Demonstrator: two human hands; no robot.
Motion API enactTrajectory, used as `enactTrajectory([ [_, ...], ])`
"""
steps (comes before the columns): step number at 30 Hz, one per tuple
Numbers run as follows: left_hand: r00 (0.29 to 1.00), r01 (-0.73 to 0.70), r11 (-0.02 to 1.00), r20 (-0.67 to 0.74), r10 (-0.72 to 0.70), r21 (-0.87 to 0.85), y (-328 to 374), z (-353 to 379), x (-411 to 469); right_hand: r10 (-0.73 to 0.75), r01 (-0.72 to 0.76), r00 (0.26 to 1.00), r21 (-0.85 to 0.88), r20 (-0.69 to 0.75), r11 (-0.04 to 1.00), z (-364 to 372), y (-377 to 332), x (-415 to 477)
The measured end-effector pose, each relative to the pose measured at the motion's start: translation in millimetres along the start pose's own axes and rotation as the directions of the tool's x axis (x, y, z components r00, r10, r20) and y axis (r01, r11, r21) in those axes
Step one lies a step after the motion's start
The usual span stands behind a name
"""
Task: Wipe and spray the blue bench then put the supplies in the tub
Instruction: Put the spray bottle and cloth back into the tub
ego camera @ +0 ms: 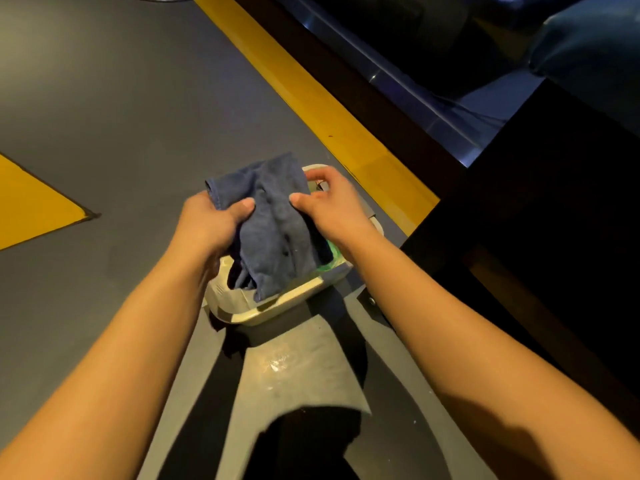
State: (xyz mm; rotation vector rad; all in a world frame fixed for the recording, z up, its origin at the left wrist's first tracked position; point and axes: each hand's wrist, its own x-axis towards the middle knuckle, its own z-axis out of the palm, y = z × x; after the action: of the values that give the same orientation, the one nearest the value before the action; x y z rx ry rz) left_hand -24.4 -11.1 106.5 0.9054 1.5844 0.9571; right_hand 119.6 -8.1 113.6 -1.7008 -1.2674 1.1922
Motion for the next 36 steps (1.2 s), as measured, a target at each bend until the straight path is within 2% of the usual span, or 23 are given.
enactTrajectory([
  [5, 0.999, -0.007, 0.993, -0.041, 0.012, 0.117, -26.1, 7.1, 24.4, -0.071, 0.076, 0.996, -0.137, 0.045, 0.988, 29.4, 23.2, 13.3],
  [10, 0.998, 0.042, 0.952, -0.062, -0.024, 0.304, -55.4, 11.1, 33.1, -0.015, 0.047, 0.994, -0.287, 0.113, 0.957, 43.6, 51.0, 13.5],
  [16, 0.992, 0.123, 0.788, -0.062, -0.108, 0.603, -65.8, 21.8, 42.5, 0.07, 0.022, 0.979, -0.439, 0.194, 0.898, 47.8, 60.6, 24.0],
  [20, 0.977, 0.206, 0.714, -0.101, -0.187, 0.669, -76.0, 25.8, 47.8, 0.123, 0.012, 0.966, -0.517, 0.227, 0.856, 52.4, 61.2, 27.7],
  [25, 0.983, 0.181, 0.725, -0.149, -0.109, 0.664, -78.6, 28.2, 43.5, 0.131, -0.007, 0.973, -0.544, 0.189, 0.839, 56.4, 61.1, 30.2],
  [29, 0.993, 0.03, 0.713, -0.104, 0.06, 0.701, -73.1, 29.8, 28.5, 0.131, -0.008, 0.977, -0.582, 0.17, 0.813, 62.5, 62.5, 35.7],
  [32, 0.99, -0.071, 0.614, -0.021, 0.141, 0.786, -74.2, 29.5, 21.6, 0.215, -0.06, 0.959, -0.613, 0.182, 0.787, 65.4, 64.0, 41.7],
  [34, 0.995, -0.079, 0.484, 0.036, 0.098, 0.872, -77.7, 30.6, 24.0, 0.236, -0.052, 0.952, -0.653, 0.197, 0.756, 68.5, 67.3, 45.5],
  [36, 0.999, -0.045, 0.35, 0.033, 0.04, 0.936, -83.2, 31.8, 30.0, 0.256, -0.005, 0.935, -0.711, 0.246, 0.703, 72.3, 70.5, 48.9],
])
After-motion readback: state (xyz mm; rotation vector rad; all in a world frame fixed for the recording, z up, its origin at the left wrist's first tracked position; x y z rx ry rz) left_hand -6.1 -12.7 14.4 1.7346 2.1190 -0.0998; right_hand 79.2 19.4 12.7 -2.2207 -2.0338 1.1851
